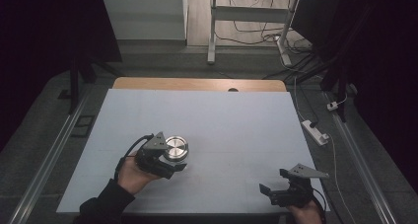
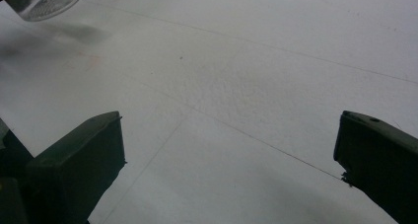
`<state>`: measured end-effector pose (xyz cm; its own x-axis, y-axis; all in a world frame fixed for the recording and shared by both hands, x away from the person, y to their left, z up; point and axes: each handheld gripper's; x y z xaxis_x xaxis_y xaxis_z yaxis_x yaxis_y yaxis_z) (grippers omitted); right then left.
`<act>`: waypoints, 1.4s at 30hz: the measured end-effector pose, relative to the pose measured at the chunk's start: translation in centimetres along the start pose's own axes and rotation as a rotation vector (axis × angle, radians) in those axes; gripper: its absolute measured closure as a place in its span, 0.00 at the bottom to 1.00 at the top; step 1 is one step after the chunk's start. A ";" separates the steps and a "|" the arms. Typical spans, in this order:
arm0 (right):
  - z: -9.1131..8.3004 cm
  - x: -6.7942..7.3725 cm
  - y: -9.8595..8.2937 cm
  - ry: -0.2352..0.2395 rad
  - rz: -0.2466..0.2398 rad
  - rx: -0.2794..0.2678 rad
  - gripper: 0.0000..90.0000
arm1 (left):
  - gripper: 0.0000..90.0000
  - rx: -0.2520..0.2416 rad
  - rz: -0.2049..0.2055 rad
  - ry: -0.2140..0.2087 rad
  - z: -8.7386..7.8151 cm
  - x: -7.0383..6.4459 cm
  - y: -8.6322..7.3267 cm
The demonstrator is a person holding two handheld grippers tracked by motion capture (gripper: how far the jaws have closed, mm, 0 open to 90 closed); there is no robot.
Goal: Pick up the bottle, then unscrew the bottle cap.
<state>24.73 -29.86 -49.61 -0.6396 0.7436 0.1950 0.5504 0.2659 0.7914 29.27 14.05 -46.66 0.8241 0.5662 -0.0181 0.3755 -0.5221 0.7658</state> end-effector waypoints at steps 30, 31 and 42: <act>-0.2 -0.1 -0.1 0.018 0.006 -0.015 0.01 | 0.17 -0.012 0.069 -0.077 2.4 -2.0 3.8; -0.3 -0.1 -0.1 0.020 0.010 -0.019 0.01 | 0.17 -0.017 0.066 -0.077 2.4 -2.0 3.8; -0.3 1.2 1.1 0.033 -0.067 -0.018 0.00 | 0.17 -0.010 0.077 -0.070 2.1 -2.2 3.6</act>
Point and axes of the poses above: each handheld gripper's, and its own axes: z roughly forward along the jaws, y roughly out of its top, x roughly to its left, and after that the axes turned 3 degrees about y, right-handed
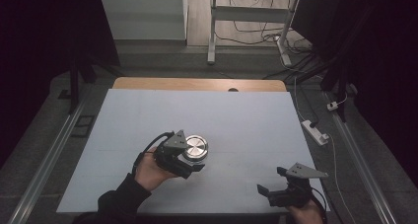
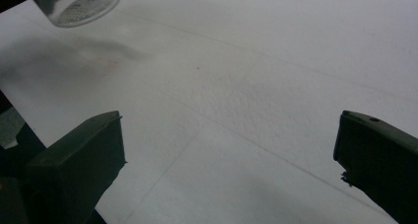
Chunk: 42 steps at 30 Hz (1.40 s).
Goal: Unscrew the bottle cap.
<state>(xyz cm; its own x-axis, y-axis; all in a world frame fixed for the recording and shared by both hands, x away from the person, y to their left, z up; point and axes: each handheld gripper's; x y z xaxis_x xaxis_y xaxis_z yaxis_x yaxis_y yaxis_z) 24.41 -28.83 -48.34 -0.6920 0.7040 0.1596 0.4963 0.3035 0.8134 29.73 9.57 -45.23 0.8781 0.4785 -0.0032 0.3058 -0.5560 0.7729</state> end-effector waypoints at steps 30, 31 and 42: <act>3.7 5.1 8.0 0.204 -0.169 0.004 0.00 | 0.17 -0.012 -0.019 -0.010 0.2 -0.5 -0.4; 3.9 5.3 8.2 0.209 -0.174 0.010 0.00 | 0.17 -0.011 -0.022 -0.009 0.2 -0.6 -0.4; 6.4 7.3 11.3 0.222 -0.200 0.038 0.00 | 0.17 -0.002 -0.022 -0.009 0.7 -1.0 -0.6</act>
Point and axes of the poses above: each handheld gripper's, and its own axes: z roughly forward along the jaws, y roughly out of its top, x roughly to its left, and after that the axes turned 3 degrees about y, right-handed
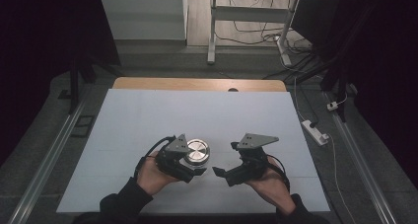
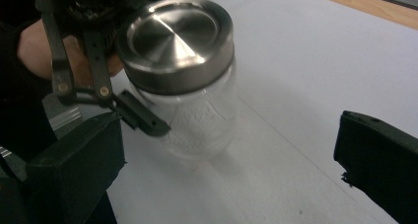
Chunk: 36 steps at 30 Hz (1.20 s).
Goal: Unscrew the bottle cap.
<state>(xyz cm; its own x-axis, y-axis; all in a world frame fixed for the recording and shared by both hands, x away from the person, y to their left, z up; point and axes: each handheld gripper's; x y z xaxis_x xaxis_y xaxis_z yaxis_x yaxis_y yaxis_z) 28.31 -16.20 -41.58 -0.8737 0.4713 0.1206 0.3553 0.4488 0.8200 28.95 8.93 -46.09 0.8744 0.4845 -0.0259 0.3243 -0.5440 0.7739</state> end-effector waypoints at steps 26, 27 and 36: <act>5.6 1.7 3.5 0.056 -0.065 0.026 0.20 | 0.17 0.012 -0.012 0.007 0.3 -0.4 0.1; 5.6 1.8 3.5 0.055 -0.076 0.025 0.20 | 0.17 0.010 -0.009 0.002 0.3 -0.4 0.1; 5.1 1.0 3.4 0.185 -0.148 0.020 0.21 | 0.17 -0.001 0.047 -0.070 0.0 -0.3 0.1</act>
Point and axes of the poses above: each handheld gripper's, and its own axes: z roughly forward along the jaws, y roughly out of its top, x roughly to its left, and after that the axes turned 3 degrees about y, right-handed
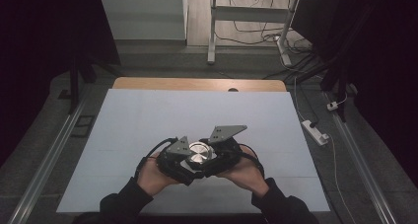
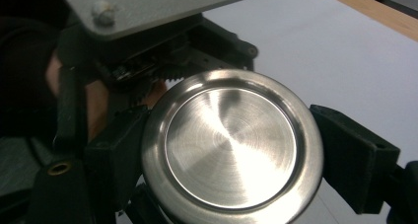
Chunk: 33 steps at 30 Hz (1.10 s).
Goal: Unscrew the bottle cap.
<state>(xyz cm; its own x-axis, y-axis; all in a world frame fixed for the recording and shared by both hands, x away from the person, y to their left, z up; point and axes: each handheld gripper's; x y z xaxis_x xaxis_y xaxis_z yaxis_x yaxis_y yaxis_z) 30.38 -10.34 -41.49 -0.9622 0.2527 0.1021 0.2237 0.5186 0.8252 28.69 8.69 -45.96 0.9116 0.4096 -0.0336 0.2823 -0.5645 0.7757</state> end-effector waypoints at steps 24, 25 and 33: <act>-1.2 0.8 0.5 -0.061 0.029 -0.022 0.06 | 0.17 0.006 -0.027 0.060 -0.3 -0.2 0.2; -0.8 0.9 0.4 -0.088 0.053 -0.039 0.07 | 0.17 0.002 -0.033 0.062 -0.2 -0.3 0.2; -0.5 0.9 0.1 -0.086 0.076 -0.076 0.21 | 0.17 0.000 -0.038 0.066 -0.3 -0.4 0.3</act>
<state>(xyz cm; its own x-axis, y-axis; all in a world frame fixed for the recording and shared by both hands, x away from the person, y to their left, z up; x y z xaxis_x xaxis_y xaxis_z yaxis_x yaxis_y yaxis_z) 29.43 -10.50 -41.05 -0.9252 0.3600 0.1203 0.2798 0.4329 0.8569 28.32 8.56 -45.52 0.8787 0.4769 -0.0215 0.3162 -0.5477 0.7746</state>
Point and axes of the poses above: each handheld gripper's, and its own axes: z roughly forward along the jaws, y roughly out of its top, x roughly to its left, and after that the axes turned 3 degrees about y, right-handed
